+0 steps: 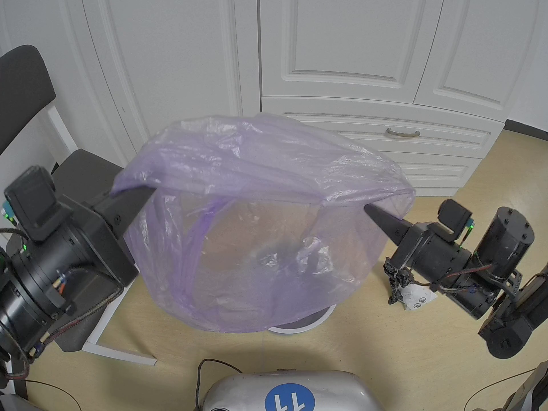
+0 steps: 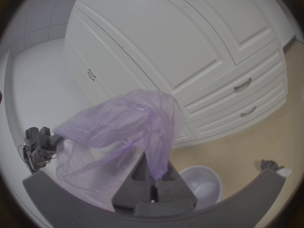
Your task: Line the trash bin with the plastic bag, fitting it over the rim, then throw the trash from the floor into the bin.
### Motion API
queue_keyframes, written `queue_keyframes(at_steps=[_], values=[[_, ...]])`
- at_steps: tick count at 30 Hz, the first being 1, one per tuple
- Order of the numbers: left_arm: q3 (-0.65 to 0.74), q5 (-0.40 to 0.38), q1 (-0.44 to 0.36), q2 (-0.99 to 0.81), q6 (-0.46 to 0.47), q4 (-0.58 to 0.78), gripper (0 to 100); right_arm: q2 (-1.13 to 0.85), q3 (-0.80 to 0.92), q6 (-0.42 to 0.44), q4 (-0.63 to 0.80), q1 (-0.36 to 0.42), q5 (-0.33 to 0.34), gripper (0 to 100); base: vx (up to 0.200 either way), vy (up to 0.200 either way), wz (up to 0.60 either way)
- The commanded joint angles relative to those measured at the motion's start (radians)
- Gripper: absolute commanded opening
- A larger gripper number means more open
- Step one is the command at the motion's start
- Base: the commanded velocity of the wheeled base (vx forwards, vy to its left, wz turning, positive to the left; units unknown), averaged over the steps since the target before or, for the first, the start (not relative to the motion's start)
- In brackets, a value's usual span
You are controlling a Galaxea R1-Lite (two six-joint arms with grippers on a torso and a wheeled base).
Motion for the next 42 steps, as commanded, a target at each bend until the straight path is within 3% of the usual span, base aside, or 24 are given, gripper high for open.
queue_keyframes(at_steps=[1, 2, 3, 4, 5, 6, 8, 9, 10, 12, 14, 16, 21, 27, 33, 42], values=[[0.122, -0.014, 0.107, 0.068, 0.182, 0.053, 0, -0.300, -0.037, -0.079, 0.331, -0.076, 0.011, 0, 0.000, 0.000, 0.00], [0.125, -0.012, 0.108, 0.070, 0.188, 0.053, 0, -0.315, -0.043, -0.079, 0.363, -0.076, 0.011, 0, 0.000, 0.000, 0.00], [0.136, -0.012, 0.107, 0.082, 0.200, 0.051, 0, -0.410, -0.098, -0.081, 0.578, -0.076, 0.002, 0, 0.000, 0.000, 0.00], [0.136, -0.012, 0.107, 0.084, 0.200, 0.050, 0, -0.426, -0.107, -0.081, 0.618, -0.076, -0.001, 0, 0.000, 0.000, 0.00], [0.139, -0.014, 0.107, 0.095, 0.198, 0.051, 0, -0.522, -0.169, -0.088, 0.862, -0.074, -0.021, 0, 0.000, 0.000, 0.00], [0.139, -0.014, 0.107, 0.095, 0.198, 0.051, 0, -0.530, -0.172, -0.090, 0.882, -0.074, -0.021, 0, 0.000, 0.000, 0.00], [0.154, -0.024, 0.107, 0.118, 0.198, 0.053, 0, -0.657, -0.245, -0.165, 1.244, -0.074, -0.020, 0, 0.000, 0.000, 0.00], [0.155, -0.027, 0.107, 0.121, 0.198, 0.051, 0, -0.667, -0.253, -0.179, 1.275, -0.074, -0.020, 0, 0.000, 0.000, 0.00], [0.174, -0.055, 0.107, 0.141, 0.198, 0.044, 0, -0.716, -0.277, -0.252, 1.442, -0.074, -0.021, 0, 0.000, 0.000, 0.00], [0.194, -0.090, 0.107, 0.167, 0.200, 0.041, 0, -0.746, -0.279, -0.348, 1.548, -0.074, -0.027, 0, 0.000, 0.000, 0.00], [0.203, -0.116, 0.108, 0.193, 0.197, 0.039, 0, -0.755, -0.254, -0.437, 1.575, -0.076, -0.035, 0, 0.000, 0.000, 0.00], [0.205, -0.122, 0.110, 0.205, 0.195, 0.039, 0, -0.757, -0.231, -0.473, 1.575, -0.077, -0.044, 0, 0.000, 0.000, 0.00], [0.203, -0.127, 0.131, 0.220, 0.195, 0.034, 0, -0.740, -0.159, -0.614, 1.575, -0.096, -0.159, 0, 0.000, 0.000, 0.00], [0.203, -0.153, 0.197, 0.216, 0.195, -0.012, 0, -0.757, -0.103, -0.808, 1.575, -0.185, -0.168, 0, 0.000, 0.000, 0.00], [0.209, -0.259, 0.280, 0.188, 0.197, -0.036, 0, -0.757, -0.095, -0.832, 1.575, -0.212, -0.159, 0, 0.000, 0.000, 0.00], [0.220, -0.350, 0.314, 0.162, 0.197, -0.036, 0, -0.752, -0.064, -0.907, 1.574, -0.222, -0.168, 0, 0.000, 0.000, 0.00]])
